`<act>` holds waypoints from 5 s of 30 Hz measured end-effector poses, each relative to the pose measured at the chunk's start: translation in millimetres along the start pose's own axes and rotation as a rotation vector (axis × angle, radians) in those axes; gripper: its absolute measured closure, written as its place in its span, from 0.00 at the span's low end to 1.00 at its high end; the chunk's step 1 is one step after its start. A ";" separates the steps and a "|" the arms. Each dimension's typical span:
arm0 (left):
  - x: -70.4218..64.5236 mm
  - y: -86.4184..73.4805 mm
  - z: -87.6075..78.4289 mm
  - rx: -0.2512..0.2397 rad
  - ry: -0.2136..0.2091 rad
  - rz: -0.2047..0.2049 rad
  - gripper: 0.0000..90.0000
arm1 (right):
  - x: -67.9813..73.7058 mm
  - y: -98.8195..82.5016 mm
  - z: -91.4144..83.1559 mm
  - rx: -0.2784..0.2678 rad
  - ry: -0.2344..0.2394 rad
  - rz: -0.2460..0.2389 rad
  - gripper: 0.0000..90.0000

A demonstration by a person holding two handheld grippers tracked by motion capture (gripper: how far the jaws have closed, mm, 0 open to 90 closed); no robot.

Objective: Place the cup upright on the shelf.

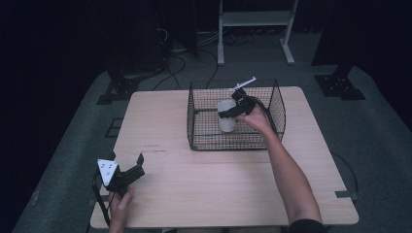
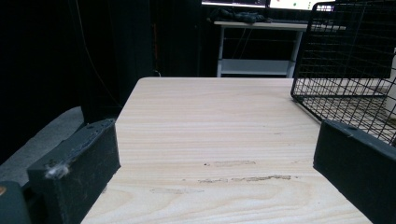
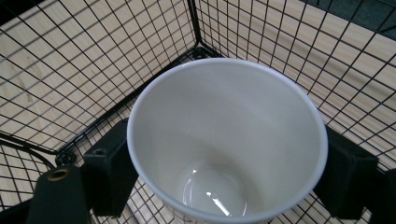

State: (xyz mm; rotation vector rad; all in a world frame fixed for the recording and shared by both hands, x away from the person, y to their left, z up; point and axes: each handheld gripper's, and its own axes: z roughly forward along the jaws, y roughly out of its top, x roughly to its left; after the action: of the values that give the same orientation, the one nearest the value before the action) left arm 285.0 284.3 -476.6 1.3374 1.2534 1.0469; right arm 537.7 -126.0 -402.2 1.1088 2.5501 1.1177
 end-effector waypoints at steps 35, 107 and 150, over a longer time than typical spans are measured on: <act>-0.4 -0.1 1.0 -0.001 -0.002 0.002 0.00 | 10.4 -0.5 -4.9 0.028 -0.015 -0.073 0.17; -1.4 -0.1 0.1 -0.002 -0.005 0.011 0.00 | 40.4 -22.1 -96.4 -0.161 0.105 -0.121 0.14; -2.1 -0.2 0.3 -0.001 -0.003 0.019 0.00 | 56.1 -95.6 -121.1 -0.179 0.170 -0.144 0.15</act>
State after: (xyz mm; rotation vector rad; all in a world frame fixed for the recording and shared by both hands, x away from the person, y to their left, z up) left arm 285.1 282.1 -476.8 1.3520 1.2401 1.0582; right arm 394.6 -200.9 -372.9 0.8070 2.5416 1.4231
